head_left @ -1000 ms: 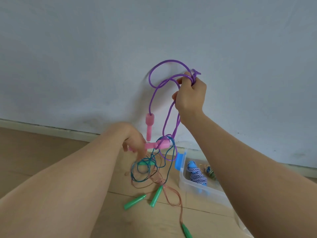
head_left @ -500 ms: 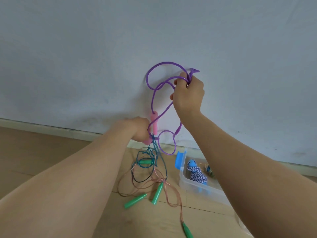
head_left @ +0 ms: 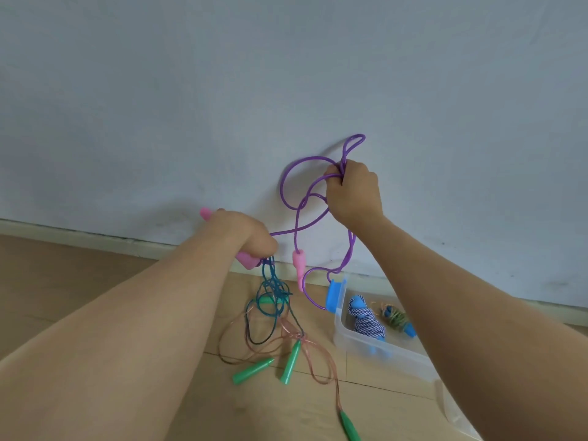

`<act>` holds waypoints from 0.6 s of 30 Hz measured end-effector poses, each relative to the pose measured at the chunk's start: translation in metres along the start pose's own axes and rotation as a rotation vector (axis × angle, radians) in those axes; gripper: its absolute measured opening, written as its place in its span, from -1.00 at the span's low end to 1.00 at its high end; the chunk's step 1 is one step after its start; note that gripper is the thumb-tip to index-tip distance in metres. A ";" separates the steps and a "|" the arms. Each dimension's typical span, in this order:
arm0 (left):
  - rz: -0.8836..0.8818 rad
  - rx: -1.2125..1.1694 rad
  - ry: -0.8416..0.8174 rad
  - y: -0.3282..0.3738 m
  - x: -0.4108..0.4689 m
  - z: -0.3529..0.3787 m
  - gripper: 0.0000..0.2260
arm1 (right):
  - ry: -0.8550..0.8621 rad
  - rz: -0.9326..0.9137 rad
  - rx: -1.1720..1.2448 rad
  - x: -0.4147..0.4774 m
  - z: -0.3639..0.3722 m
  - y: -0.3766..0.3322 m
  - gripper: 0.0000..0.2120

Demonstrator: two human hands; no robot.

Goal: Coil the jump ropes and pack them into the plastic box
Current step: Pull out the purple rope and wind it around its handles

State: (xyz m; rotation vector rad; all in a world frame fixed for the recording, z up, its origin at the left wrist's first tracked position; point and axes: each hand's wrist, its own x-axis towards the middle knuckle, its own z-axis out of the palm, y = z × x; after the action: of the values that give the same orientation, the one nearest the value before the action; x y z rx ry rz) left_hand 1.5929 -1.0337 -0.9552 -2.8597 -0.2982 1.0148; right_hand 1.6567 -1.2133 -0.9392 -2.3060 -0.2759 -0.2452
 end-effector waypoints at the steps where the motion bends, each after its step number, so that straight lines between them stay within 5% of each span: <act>1: -0.026 -0.010 0.041 0.002 0.001 0.000 -0.73 | -0.006 -0.006 0.001 0.000 0.000 -0.001 -0.75; 7: -0.141 0.148 0.157 -0.004 -0.001 0.005 -0.56 | -0.030 -0.024 -0.006 0.000 0.002 -0.006 -0.74; 12: -0.139 -0.121 0.426 -0.007 -0.006 -0.004 -0.60 | -0.064 -0.014 -0.087 -0.002 -0.001 -0.006 -0.86; 18: 0.126 -0.513 0.009 -0.013 -0.005 -0.004 -0.78 | -0.468 0.141 -0.338 -0.014 -0.018 0.000 -0.92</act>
State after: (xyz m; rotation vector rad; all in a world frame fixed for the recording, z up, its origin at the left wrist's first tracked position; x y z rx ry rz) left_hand 1.5894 -1.0220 -0.9472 -3.3767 -0.4385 1.0779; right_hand 1.6414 -1.2287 -0.9307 -2.6853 -0.3215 0.3521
